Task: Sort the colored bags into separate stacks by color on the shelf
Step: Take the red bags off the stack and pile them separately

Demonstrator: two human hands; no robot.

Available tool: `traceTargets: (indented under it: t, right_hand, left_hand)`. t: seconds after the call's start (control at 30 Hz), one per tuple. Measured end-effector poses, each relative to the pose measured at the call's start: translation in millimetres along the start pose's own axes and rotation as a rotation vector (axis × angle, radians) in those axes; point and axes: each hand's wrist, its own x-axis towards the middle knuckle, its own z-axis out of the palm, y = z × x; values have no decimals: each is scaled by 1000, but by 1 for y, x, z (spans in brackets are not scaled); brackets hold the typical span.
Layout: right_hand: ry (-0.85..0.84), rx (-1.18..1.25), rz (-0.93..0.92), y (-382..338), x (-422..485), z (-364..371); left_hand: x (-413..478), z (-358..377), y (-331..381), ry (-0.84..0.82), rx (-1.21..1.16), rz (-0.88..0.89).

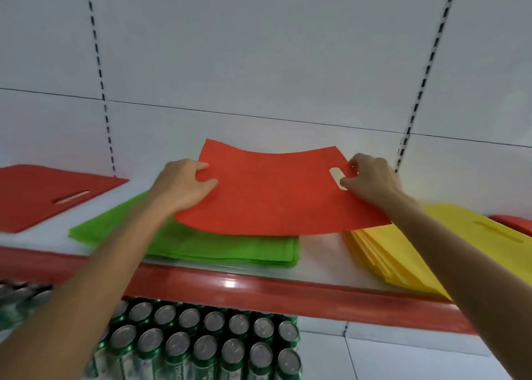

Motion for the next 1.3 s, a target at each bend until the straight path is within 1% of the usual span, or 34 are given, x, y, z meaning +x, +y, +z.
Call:
traceTargets:
  t: [0.1,0.23,0.37,0.47,0.57,0.67,0.73,0.9,1.03,1.13,1.3]
  right_hand:
    - [-1,-18,-33,-53,4,20]
    - [37,-17,-55,-127,0,49]
    - [59,-30,5,-196,-21,84]
    - [46,-82,9,-252,-36,104]
    - [10,-149,-12,-302,-41,110]
    - [-16,-233,-12,-343,-43,105]
    - [-2,-241,-14,-365,-43,108]
    - [-66,-177,-44,-415,-58,143]
    - [-82,-159,-80,-452,-69,174]
    - [-136,-175,-114,-471,-80,193]
    - [-195,-187,-114,-489,-85,211]
  left_hand:
    - [12,-20,-51,-1,1,-39]
    - [36,-51,-125,21,6,-36]
    - [53,-81,-202,-47,27,4]
    - [62,-111,-258,-111,50,8]
    - [73,-136,-302,-123,42,20]
    - [82,-152,-329,-129,-4,38]
    - [84,-161,-346,-109,-19,42]
    - [72,-182,-401,-132,13,-54]
    - [69,-204,-445,-134,57,-126]
    - [63,-210,-471,-170,107,-167]
    - [68,-218,-497,-216,117,-187]
